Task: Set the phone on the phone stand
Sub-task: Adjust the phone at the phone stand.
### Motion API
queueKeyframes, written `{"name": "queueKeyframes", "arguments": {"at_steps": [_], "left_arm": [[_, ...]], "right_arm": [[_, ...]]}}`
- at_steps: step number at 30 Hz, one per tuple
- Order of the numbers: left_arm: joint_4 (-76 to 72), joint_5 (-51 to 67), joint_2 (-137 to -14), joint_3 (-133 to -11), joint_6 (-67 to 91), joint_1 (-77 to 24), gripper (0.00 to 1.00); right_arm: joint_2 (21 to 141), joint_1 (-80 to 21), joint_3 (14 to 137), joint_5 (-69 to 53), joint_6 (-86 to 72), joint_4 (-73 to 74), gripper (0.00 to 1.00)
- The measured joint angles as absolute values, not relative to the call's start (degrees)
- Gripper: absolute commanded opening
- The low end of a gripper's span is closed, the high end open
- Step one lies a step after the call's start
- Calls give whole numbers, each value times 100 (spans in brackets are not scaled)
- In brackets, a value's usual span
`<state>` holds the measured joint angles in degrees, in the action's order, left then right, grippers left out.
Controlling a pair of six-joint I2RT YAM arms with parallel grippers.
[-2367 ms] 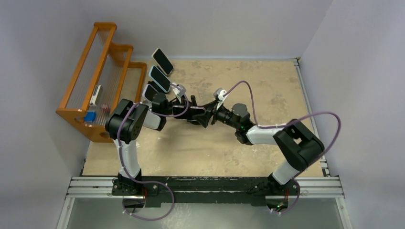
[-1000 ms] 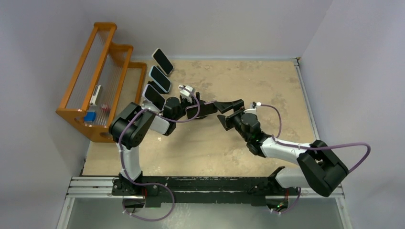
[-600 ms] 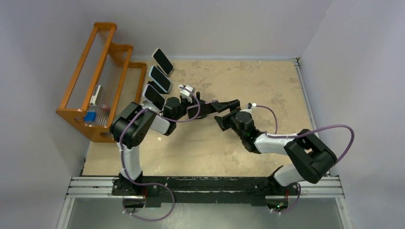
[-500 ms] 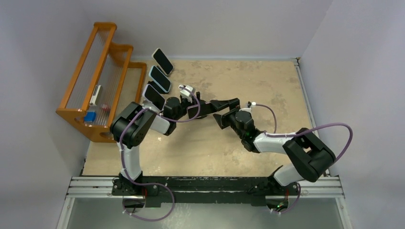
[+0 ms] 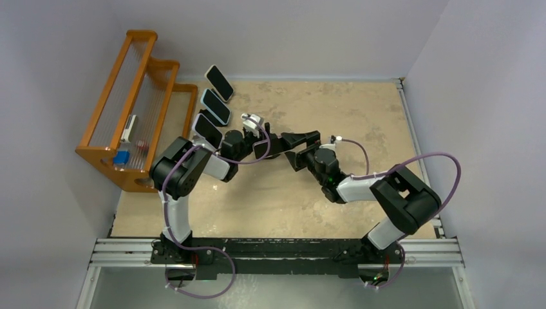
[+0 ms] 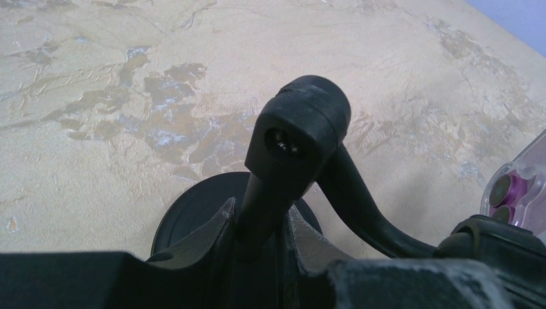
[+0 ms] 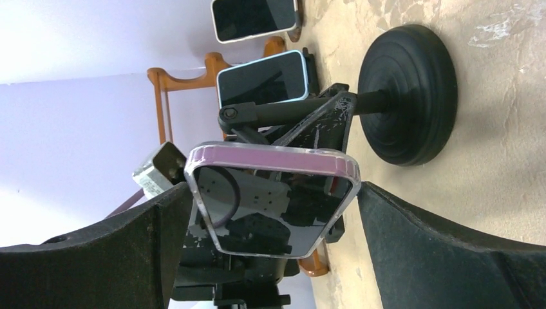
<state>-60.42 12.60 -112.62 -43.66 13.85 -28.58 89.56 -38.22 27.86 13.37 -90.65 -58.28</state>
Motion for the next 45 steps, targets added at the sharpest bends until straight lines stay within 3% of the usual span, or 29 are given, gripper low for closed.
{"name": "queueKeyframes", "arguments": {"at_steps": [2, 4, 9, 11, 18, 23, 31, 35, 45], "left_arm": [[-6045, 1260, -11262, -4366, 1385, -2856, 0], [-6042, 1260, -11262, -4366, 1382, -2856, 0], [-6045, 1269, -11260, -4366, 1372, -2853, 0], [-6034, 1284, -11260, -4372, 1365, -2853, 0], [-5441, 1592, -11076, -4563, 1256, -2777, 0], [-4611, 2167, -11034, -5041, 1100, -2703, 0], [-3076, 2875, -11034, -5808, 502, -2639, 0], [-2397, 3229, -11059, -6130, 211, -2578, 0], [-1638, 3763, -11201, -6582, -399, -2512, 0]], "right_arm": [[9107, -3822, 2891, 1238, -9091, -5824, 97], [9236, -3822, 3002, 1197, -9107, -5833, 87], [9343, -3822, 3127, 1133, -8986, -5854, 29], [9327, -3822, 3151, 1155, -8827, -5811, 19], [9002, -3830, 3459, 1323, -7253, -5299, 15], [8862, -3828, 3570, 1461, -5756, -5398, 7], [8877, -3822, 3621, 1584, -4254, -5819, 9], [8879, -3835, 3669, 1588, -3413, -5955, 0], [8864, -3885, 3575, 1175, -1214, -6466, 0]]}}
